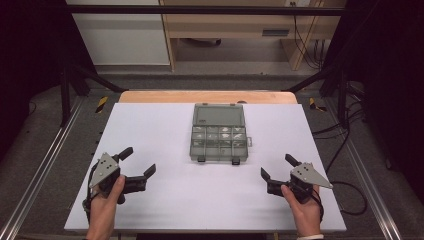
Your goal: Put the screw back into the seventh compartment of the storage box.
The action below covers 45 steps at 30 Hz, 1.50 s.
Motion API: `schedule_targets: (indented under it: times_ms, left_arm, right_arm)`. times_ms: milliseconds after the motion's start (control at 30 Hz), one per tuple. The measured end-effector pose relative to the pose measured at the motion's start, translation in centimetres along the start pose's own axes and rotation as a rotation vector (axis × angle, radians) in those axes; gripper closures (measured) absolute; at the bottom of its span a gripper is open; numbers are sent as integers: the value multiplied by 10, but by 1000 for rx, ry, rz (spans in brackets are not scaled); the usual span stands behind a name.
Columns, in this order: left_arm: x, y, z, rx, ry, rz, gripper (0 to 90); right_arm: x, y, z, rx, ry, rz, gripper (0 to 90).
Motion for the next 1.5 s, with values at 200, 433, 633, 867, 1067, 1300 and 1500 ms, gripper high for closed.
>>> schedule_targets:
  times_ms: [200,433,633,867,1067,1300,1500]
  left_arm:
    - [-10,-2,-12,16,20,22,19]
    - [-20,-3,-33,11,59,50,19]
    - [-29,-6,-53,-3,97,75,18]
    - [-33,-22,-68,-20,140,84,18]
    - [-32,-30,-70,3,139,112,18]
    - [-28,-38,-64,-11,89,112,16]
    - [-24,-39,-54,-43,23,109,15]
  right_arm:
    - [-3,2,4,-3,-22,21,38]
    - [-8,4,9,-11,-45,39,36]
    - [-13,4,15,-27,-65,41,39]
    - [-17,1,19,-37,-73,21,43]
    - [-21,0,24,-41,-84,19,42]
    - [-23,-6,29,-43,-85,23,41]
    - [-12,-16,27,-44,-46,-10,37]
Point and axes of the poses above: each handheld gripper's, and its own axes: x roughly forward along the jaws, y roughly out of its top, z roughly to its right, the point moved 6 cm from there along x, roughly forward along the jaws, and after that the axes turned 13 degrees about y, right-handed, at the moved point
